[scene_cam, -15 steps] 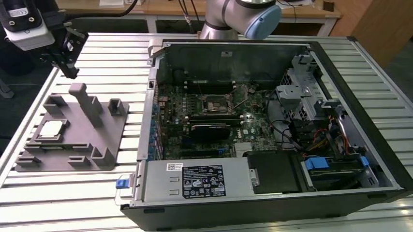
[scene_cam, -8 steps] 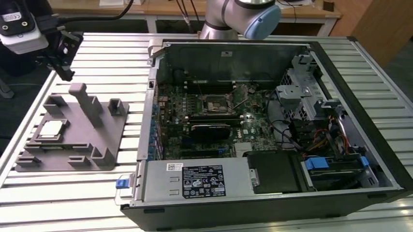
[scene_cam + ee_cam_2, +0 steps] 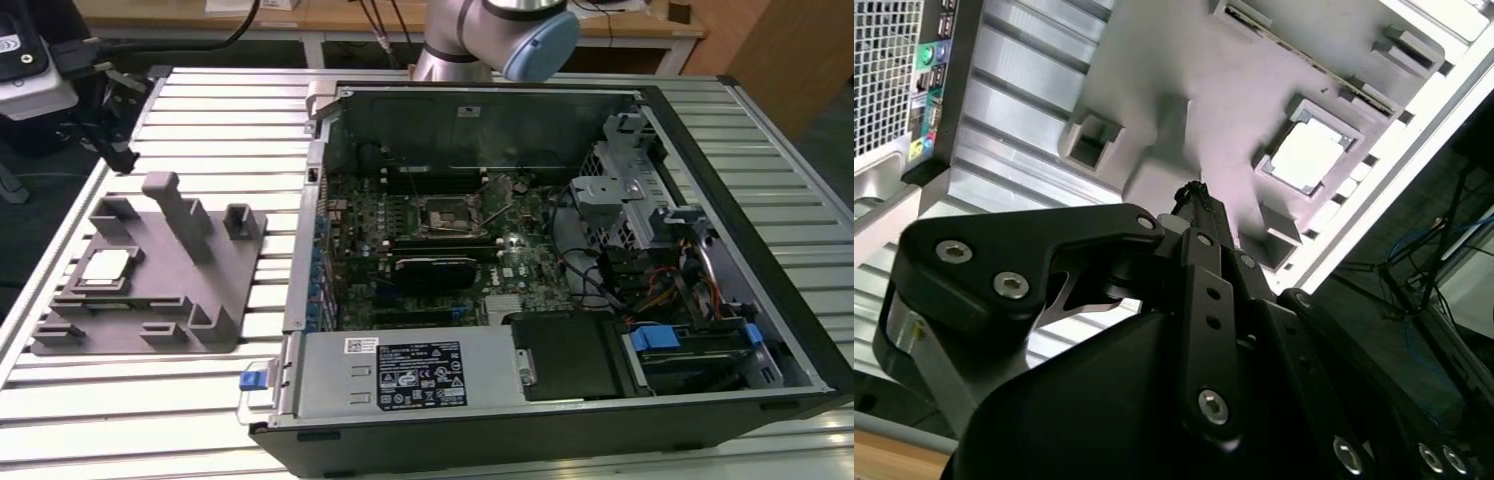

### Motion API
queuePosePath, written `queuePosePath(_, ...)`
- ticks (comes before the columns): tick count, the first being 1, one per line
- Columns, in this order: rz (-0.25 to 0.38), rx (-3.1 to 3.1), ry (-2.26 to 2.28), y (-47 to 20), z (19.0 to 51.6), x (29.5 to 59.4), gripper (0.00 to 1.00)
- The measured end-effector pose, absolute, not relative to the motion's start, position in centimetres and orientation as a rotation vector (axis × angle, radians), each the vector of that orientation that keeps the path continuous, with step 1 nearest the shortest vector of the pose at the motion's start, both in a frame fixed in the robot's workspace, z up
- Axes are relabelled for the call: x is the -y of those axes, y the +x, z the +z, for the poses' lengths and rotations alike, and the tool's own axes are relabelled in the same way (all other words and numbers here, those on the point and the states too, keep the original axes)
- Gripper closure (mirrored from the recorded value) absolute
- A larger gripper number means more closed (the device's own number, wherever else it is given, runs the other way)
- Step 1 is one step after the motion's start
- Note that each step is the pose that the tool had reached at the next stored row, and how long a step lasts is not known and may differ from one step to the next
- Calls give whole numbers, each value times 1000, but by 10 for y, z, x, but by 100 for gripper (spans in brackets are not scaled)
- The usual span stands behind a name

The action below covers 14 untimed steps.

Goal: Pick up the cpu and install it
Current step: 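Reach for the cpu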

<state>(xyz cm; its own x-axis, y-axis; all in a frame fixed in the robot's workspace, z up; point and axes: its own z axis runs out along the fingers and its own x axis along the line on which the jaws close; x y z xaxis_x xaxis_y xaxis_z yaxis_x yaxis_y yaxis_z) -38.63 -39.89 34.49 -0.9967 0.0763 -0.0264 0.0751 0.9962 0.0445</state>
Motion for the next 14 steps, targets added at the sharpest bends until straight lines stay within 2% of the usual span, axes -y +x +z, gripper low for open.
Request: queuePosePath(14, 68, -3111, 118, -416, 334, 399, 89)
